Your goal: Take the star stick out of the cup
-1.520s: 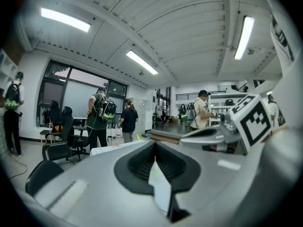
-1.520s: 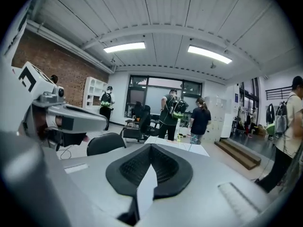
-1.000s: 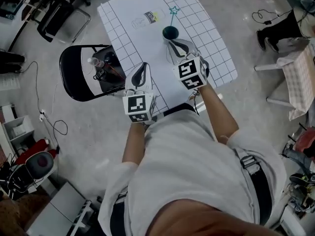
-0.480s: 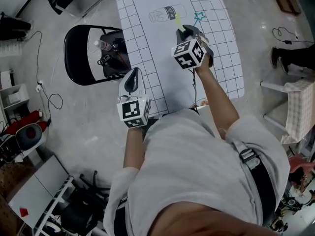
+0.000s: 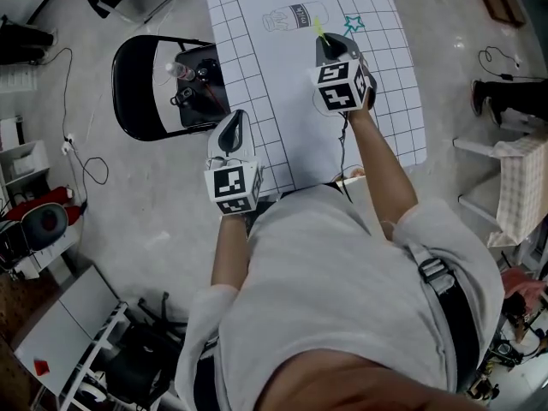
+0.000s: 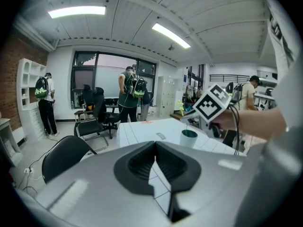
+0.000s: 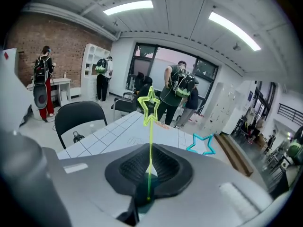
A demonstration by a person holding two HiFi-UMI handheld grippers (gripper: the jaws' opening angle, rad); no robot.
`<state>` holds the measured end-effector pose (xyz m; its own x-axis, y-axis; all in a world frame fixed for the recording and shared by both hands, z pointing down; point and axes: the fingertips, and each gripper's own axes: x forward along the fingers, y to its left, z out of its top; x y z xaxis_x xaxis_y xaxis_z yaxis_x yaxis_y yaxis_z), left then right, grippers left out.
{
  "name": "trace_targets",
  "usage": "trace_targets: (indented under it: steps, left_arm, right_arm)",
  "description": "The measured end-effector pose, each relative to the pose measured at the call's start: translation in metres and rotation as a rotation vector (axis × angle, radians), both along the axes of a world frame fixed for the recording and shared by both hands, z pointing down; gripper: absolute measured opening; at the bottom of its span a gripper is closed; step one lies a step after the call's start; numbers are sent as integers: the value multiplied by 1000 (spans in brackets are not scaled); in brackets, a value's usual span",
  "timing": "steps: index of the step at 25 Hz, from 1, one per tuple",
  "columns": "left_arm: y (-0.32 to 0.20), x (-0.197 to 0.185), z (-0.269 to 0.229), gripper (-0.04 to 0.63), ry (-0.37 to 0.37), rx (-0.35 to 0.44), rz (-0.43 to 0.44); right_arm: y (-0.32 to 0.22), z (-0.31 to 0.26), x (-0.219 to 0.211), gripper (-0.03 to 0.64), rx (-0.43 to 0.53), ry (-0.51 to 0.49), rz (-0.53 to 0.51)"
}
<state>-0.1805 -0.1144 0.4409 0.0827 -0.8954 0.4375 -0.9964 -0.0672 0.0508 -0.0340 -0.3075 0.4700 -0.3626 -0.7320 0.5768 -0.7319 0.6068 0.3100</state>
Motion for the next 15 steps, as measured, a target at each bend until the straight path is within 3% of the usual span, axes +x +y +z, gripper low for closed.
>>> trace_targets:
  steps: [6,15]
  left_arm:
    - [5,11,-23,3,-1,62,60]
    - [12,31,-58,3,-2,153,142]
  right_arm:
    - [18,-63,13,15,143,-91,29]
    - [66,-147,3,14,283,-274,-53]
